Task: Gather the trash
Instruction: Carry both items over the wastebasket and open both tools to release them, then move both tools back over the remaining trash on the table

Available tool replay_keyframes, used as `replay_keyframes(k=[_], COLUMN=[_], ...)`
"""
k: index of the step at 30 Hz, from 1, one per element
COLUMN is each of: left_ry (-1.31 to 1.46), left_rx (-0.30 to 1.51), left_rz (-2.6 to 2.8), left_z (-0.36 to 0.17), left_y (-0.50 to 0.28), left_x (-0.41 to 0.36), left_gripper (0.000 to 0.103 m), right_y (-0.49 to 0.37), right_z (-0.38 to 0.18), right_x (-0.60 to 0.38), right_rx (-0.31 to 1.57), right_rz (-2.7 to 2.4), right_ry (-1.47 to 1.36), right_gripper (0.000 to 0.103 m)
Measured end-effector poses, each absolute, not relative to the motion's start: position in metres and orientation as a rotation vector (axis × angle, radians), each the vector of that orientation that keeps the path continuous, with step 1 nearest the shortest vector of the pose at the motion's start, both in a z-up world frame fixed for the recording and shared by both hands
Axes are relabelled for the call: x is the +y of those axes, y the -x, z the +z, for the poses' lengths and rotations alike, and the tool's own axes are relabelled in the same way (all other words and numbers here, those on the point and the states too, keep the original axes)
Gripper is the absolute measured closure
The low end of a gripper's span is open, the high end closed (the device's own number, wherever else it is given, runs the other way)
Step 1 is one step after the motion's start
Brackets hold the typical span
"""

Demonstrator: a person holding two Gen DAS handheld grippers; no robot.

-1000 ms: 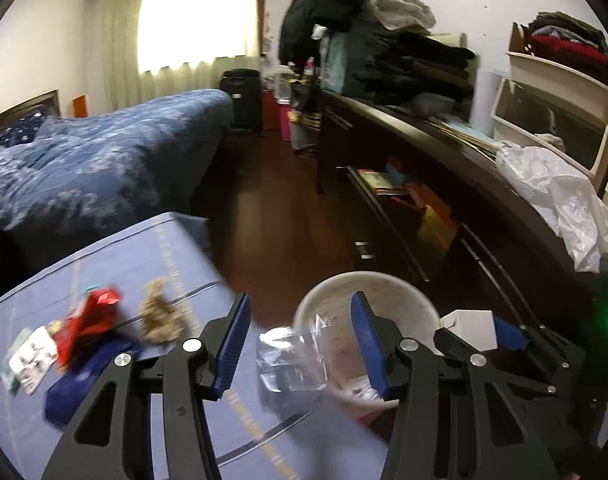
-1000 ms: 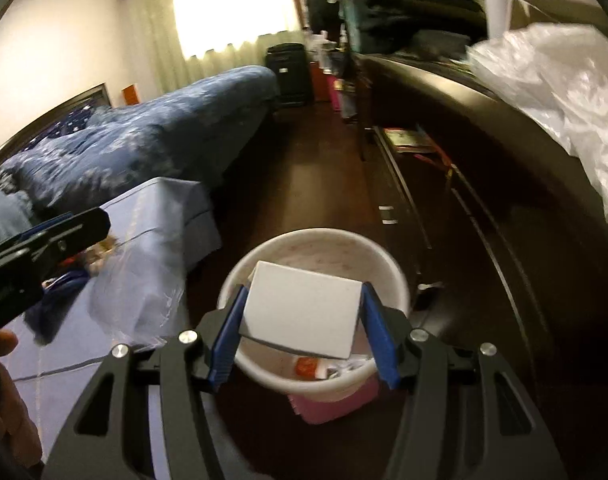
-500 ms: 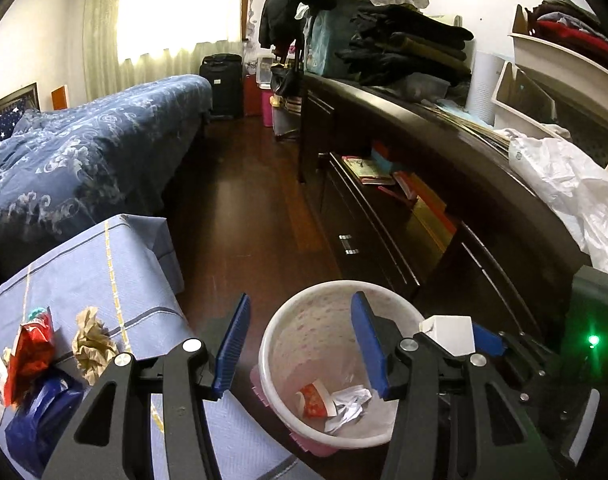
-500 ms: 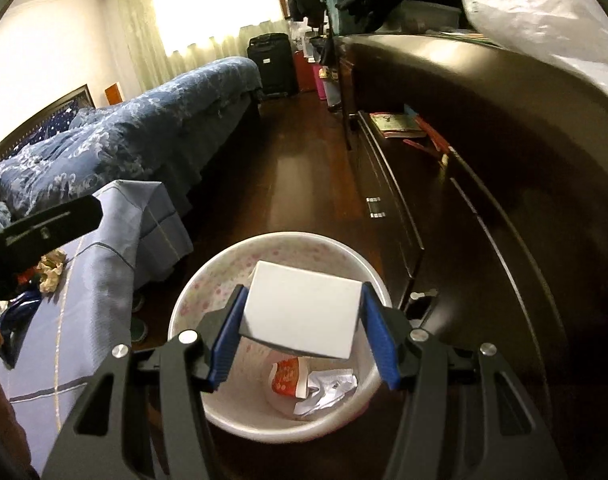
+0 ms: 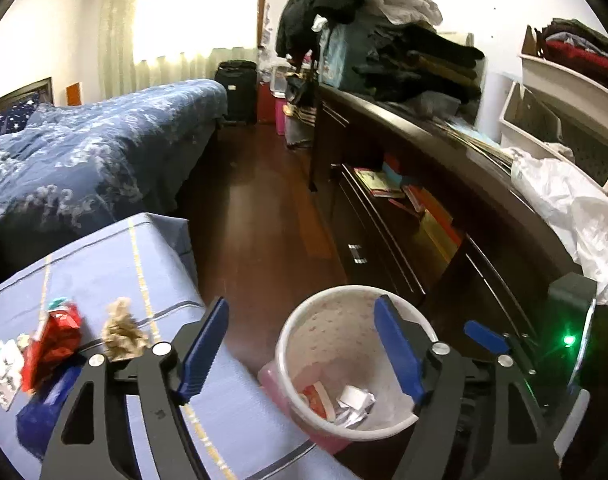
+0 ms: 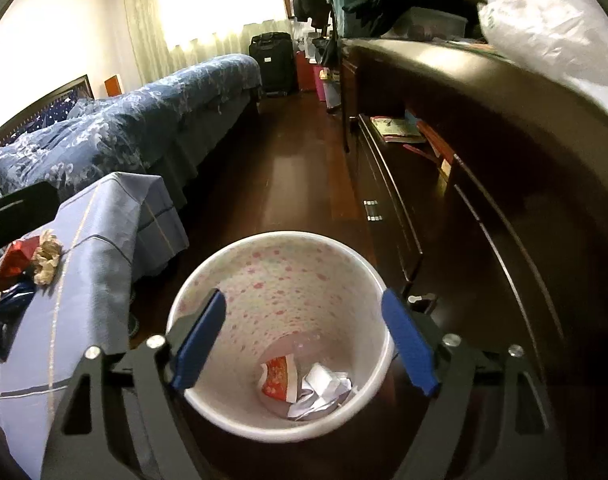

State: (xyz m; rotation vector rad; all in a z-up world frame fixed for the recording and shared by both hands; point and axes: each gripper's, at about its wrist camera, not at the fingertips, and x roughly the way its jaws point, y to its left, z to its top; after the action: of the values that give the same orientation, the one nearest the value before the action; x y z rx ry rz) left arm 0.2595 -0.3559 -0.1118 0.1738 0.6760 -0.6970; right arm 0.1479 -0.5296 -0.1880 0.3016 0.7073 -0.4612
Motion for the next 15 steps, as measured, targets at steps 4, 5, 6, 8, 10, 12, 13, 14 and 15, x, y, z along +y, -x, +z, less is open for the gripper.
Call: replay_keyframes(k=[4,5,6,8,10,12,13,14,15], left_ry=[-0.184,-0.187,-0.186,-0.178,-0.168,-0.151,-0.148,-0.146,-0.144], left_rx=[0.645,0.639,0.634,0.623,0.612,0.594,0.59,0.59,0.593], left_rz=[-0.62,-0.594,-0.574,-0.537,-0.492,-0.434,-0.413,-0.383,-0.365], left_z=[-0.102,-0.1,-0.098,-0.094,-0.09,-0.086,-0.085,-0.084,-0.083], left_y=[-0.252,-0.25,-0.249,-0.244,-0.242,-0.237,-0.236,-0.235,-0.235], left_x=[-0.334,-0.326,-0.318,-0.3,-0.28,-0.254,-0.244,-0.231,-0.222], left_gripper=[0.019,0.018,0.017,0.012,0.006,0.004,0.004,0.004,0.004], right_y=[-0.135,-0.133,-0.132,-0.129,-0.127,-0.126,-0.127,-0.128,-0.13], right_z=[-0.173,-0.169,-0.166,-0.16,-0.153,-0.148,-0.146,-0.143,-0.141], right_x=[-0.512,-0.504,-0.5,-0.483,-0.462,-0.445,-0.434,-0.422,-0.412], right_rx=[0.685,0.681,0.679,0.672,0.667,0.666,0.667,0.67,0.672], right_rz=[-0.446,-0.433,-0.425,-0.398,-0.359,-0.327,-0.304,-0.279,-0.257], right_ry=[-0.293,-0.289,-0.286,-0.275,-0.26,-0.248,-0.24,-0.231,-0.222], right_gripper=[0.017,0.017,0.016,0.015,0.014,0.013,0.013,0.013,0.012])
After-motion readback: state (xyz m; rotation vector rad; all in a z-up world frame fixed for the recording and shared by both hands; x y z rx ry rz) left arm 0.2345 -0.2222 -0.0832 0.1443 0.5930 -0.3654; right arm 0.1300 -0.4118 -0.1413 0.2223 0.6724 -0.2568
